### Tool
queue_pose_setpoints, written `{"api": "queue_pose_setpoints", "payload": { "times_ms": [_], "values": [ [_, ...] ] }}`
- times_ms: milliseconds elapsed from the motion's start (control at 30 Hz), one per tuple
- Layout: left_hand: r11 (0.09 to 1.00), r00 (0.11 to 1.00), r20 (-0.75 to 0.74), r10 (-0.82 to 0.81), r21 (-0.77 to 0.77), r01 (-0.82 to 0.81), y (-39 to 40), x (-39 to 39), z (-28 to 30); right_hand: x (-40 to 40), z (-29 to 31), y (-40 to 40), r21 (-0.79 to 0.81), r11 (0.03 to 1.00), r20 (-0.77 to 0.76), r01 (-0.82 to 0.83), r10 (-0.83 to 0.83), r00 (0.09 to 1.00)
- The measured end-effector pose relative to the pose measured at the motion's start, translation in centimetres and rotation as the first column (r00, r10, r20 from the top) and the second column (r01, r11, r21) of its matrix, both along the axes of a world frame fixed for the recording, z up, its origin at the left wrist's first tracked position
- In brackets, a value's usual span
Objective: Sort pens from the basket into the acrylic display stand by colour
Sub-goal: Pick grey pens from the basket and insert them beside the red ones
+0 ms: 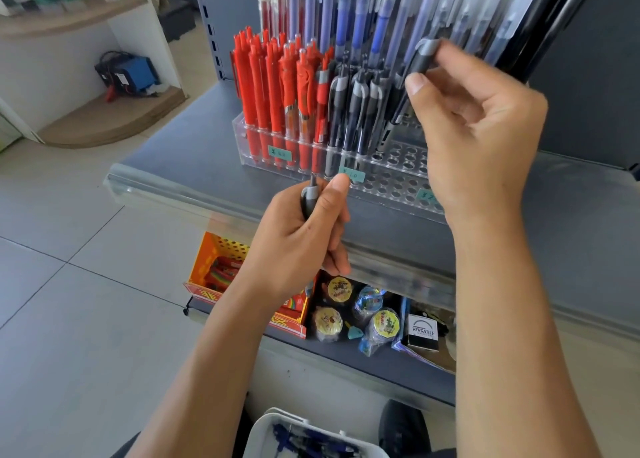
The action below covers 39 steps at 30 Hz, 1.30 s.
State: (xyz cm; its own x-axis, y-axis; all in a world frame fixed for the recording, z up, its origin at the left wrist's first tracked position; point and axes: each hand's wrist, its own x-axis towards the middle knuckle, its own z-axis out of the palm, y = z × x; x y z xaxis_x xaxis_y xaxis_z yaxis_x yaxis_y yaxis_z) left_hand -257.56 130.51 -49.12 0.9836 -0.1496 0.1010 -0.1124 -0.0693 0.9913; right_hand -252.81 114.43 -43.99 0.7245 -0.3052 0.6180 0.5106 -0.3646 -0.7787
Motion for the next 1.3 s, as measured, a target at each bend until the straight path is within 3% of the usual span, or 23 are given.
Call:
{"api": "queue_pose_setpoints", "payload": {
  "times_ms": [667, 1100, 1200, 1300],
  "values": [
    [1.0, 1.0, 0.009, -0.007, -0.003, 0.007, 0.1, 0.0, -0.2, 0.1, -0.7, 0.5, -0.167, 0.986, -0.164, -0.003, -0.024, 0.986],
    [1.0, 0.999, 0.033, 0.009, 0.025, -0.01, -0.1, 0.1, -0.1, -1.0, 0.4, 0.2, -0.214, 0.973, -0.272, 0.087, -0.145, 0.951],
    [1.0, 1.0, 0.015, 0.0, -0.018, 0.0, -0.2, 0.2, -0.1, -2.1, 2.0, -0.4, -0.226, 0.971, -0.374, -0.081, -0.01, 0.928],
    [0.999, 0.998, 0.06, 0.008, 0.042, -0.011, 0.0, 0.3, -0.3, -3.4, 3.1, -0.3, -0.263, 0.853, -0.62, -0.451, 0.209, 0.756]
  ]
}}
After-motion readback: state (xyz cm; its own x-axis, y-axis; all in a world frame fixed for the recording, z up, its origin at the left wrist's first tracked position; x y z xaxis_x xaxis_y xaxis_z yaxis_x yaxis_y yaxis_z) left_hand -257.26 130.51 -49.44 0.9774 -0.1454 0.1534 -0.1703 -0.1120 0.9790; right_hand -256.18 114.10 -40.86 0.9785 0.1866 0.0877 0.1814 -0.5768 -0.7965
